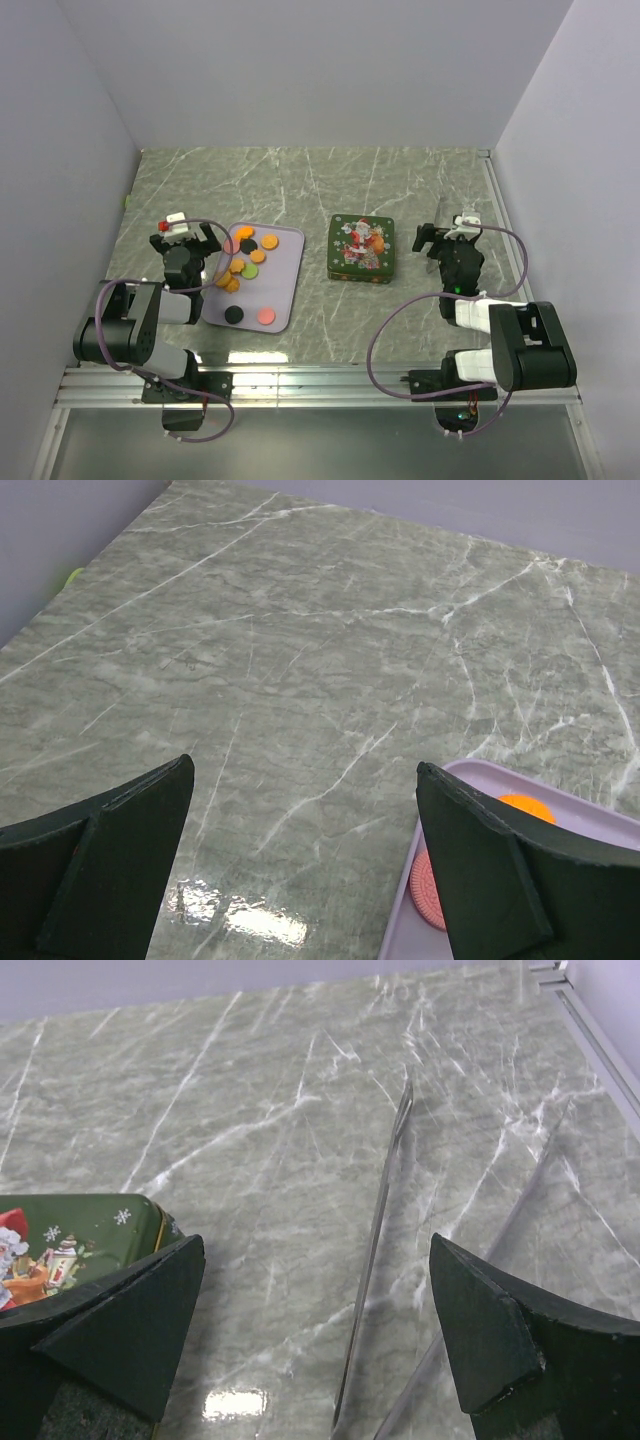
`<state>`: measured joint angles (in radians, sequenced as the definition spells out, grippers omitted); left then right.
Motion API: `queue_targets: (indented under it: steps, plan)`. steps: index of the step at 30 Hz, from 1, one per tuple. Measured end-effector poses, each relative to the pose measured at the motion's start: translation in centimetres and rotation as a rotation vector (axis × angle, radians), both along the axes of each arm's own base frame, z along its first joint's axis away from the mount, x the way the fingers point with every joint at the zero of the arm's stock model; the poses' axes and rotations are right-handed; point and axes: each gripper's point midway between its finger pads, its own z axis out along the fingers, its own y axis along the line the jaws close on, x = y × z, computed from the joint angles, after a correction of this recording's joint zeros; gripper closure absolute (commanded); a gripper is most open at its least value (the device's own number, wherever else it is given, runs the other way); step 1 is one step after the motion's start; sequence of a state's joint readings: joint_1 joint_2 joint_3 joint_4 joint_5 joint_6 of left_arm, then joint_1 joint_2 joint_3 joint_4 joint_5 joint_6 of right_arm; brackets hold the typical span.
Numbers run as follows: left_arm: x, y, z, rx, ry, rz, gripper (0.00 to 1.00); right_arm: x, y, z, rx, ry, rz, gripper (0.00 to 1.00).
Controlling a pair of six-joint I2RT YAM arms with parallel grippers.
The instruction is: Pack the cookies
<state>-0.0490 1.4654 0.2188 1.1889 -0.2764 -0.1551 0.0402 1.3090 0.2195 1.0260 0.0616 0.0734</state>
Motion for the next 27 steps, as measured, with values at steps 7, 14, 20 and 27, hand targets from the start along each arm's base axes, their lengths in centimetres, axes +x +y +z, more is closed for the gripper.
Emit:
queue_targets:
  steps: [7, 14, 20, 27]
  plan:
    - [0.0, -0.01, 0.01, 0.0, 0.0, 0.0, 0.01, 0.1, 0.12, 0.43, 0.0, -0.017, 0.003, 0.0]
    - [0.0, -0.01, 0.0, 0.0, 0.0, -0.001, 0.01, 0.12, 0.34, 0.55, -0.004, -0.022, 0.003, 0.0]
    - [0.11, -0.02, 0.25, 0.001, -0.013, -0.001, 0.0, 0.13, 0.18, 0.64, -0.005, -0.026, -0.006, 0.0]
    - [0.2, 0.07, 0.28, 0.0, -0.02, -0.001, 0.01, 0.14, 0.16, 0.68, -0.005, -0.028, -0.007, 0.0]
